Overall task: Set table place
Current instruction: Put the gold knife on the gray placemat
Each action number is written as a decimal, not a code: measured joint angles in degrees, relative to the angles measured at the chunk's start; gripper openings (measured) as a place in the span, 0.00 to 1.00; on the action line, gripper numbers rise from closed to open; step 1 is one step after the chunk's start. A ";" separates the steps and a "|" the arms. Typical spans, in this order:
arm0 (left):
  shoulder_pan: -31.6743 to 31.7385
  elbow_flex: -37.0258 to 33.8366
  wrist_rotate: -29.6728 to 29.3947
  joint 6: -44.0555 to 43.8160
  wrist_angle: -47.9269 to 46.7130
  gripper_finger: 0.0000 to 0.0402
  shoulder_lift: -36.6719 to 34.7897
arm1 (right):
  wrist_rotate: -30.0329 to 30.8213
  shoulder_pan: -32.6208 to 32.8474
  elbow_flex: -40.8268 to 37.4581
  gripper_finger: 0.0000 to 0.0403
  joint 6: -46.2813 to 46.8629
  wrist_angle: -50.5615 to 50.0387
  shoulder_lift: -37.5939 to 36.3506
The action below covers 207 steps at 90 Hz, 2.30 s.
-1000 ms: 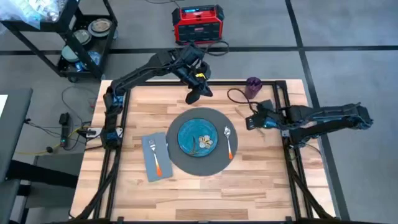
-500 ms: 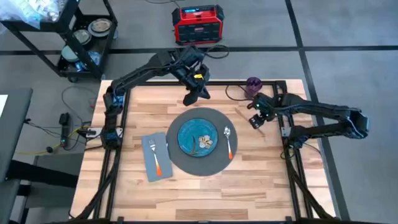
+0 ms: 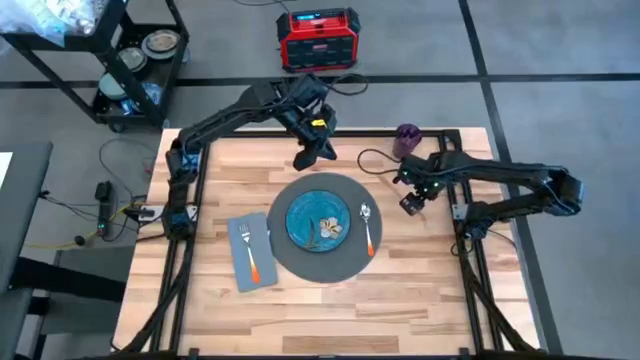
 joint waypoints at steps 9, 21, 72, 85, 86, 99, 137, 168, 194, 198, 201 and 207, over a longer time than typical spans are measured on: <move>0.00 0.00 0.00 0.03 -0.30 0.00 0.00 | 0.00 1.11 -0.70 0.52 0.04 0.29 1.36; 0.00 0.00 0.00 0.37 -1.34 0.00 0.00 | -0.22 2.05 -3.30 0.51 1.43 1.80 1.90; 0.00 0.00 -0.02 2.02 -1.31 0.00 0.00 | -4.70 1.96 -10.47 0.45 7.01 10.88 1.89; 0.00 0.00 -0.02 2.71 -1.32 0.00 0.00 | -4.76 1.78 -11.52 0.39 9.19 11.21 1.91; 0.00 0.00 -0.02 2.76 -1.31 0.00 0.00 | -4.76 1.78 -11.62 0.38 9.36 11.46 1.90; 0.00 0.00 -0.02 2.84 -1.30 0.00 0.00 | -4.74 2.00 -13.41 0.28 12.23 14.13 1.90; 0.00 0.00 -0.02 2.69 -1.39 0.00 0.00 | -2.35 2.00 -16.50 0.02 18.20 18.39 1.60; 0.01 0.00 -0.04 2.10 -2.02 0.00 0.02 | -0.56 3.32 -14.12 0.00 25.06 25.28 -9.37; -0.02 0.00 -0.04 2.02 -2.83 0.00 0.02 | -1.09 8.43 -13.97 0.00 32.01 29.88 -15.20; -0.02 0.00 -0.05 1.99 -2.85 0.00 0.07 | -1.10 9.38 -13.97 0.00 32.99 31.12 -15.08; -0.02 0.00 -0.07 1.99 -2.85 0.00 0.09 | -1.14 10.19 -13.97 0.00 33.42 31.71 -14.83; -0.06 0.00 -0.04 1.97 -2.93 0.00 0.09 | -1.14 11.90 -13.95 0.00 34.82 33.46 -13.90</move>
